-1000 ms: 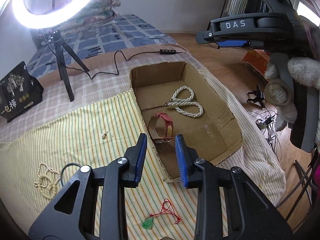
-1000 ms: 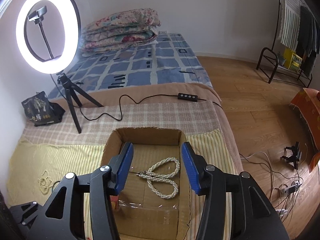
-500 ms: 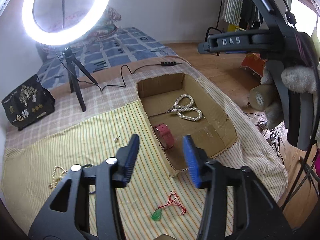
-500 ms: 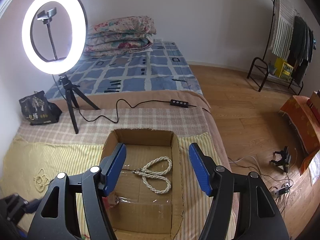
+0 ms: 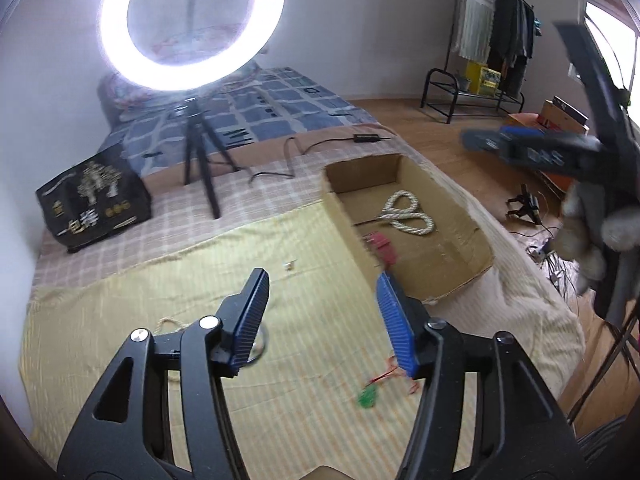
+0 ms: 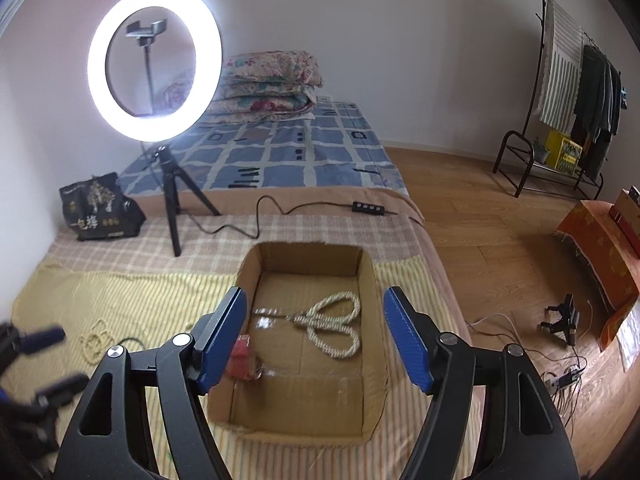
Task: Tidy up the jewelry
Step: 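Move the left tool to the jade bead bracelet and grasp it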
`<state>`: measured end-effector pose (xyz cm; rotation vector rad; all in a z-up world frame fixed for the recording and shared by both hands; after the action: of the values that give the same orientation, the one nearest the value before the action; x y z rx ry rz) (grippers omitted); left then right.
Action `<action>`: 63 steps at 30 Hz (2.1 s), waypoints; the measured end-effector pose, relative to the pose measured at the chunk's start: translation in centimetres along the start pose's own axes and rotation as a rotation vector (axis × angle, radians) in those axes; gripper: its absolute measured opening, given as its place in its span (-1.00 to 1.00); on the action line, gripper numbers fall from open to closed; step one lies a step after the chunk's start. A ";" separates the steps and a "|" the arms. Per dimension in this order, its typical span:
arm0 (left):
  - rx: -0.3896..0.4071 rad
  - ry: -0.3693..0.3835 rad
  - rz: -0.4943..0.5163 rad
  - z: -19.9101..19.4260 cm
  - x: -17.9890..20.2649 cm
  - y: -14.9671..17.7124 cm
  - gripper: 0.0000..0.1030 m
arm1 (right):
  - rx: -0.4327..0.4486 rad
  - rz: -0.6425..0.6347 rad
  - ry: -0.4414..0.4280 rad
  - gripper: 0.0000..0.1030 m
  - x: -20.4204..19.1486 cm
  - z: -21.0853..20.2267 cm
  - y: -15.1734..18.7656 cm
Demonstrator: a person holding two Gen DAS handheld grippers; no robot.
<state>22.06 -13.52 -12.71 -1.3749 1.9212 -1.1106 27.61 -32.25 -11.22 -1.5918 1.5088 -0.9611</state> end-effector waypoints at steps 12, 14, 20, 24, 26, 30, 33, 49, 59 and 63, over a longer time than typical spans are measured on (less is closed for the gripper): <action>-0.070 -0.145 -0.175 -1.3 -12.3 3.6 0.12 | -0.085 0.023 -0.076 0.50 -4.3 -4.6 5.9; -0.078 -0.143 -0.205 -1.5 -13.6 3.9 0.12 | -0.099 0.032 -0.081 0.50 -4.9 -4.8 7.1; -0.085 -0.165 -0.288 -2.0 -17.4 4.5 0.12 | -0.210 0.044 -0.124 0.49 -6.7 -4.4 11.8; -0.105 -0.175 -0.354 -1.9 -19.6 5.2 0.01 | -0.270 0.029 -0.160 0.32 -7.8 -3.9 13.9; -0.134 -0.173 -0.384 -1.3 -20.4 6.2 -0.10 | -0.296 0.021 -0.175 0.25 -8.3 -3.6 14.6; -0.223 -0.155 -0.453 0.3 -21.1 8.9 -0.24 | -0.353 0.029 -0.218 -0.03 -9.2 -2.9 15.9; -0.288 -0.128 -0.524 1.4 -21.1 11.0 -0.38 | -0.398 0.055 -0.243 -0.13 -9.5 -2.4 16.9; -0.416 -0.128 -0.655 5.2 -20.6 14.8 -0.66 | -0.508 0.128 -0.317 -0.56 -10.2 -1.1 19.0; -0.443 -0.156 -0.650 6.8 -20.3 15.3 -0.73 | -0.519 0.132 -0.317 -0.57 -10.4 -0.4 19.3; -0.450 -0.175 -0.614 7.2 -20.3 15.7 -0.79 | -0.526 0.125 -0.315 -0.58 -10.5 -0.1 19.5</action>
<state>26.86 5.55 -30.71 -2.3333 1.7236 -0.7799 18.29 -22.61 -28.87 -1.8706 1.6884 -0.2266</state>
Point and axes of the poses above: each gripper's, at about its wrist camera, not at the fingertips, and z roughly the way its jaws point, x to its right, y to its underside, the point moved 7 cm from there along z, roughly the way its jaws point, and after that the axes turned 13 degrees about x, right-handed, at the moved point
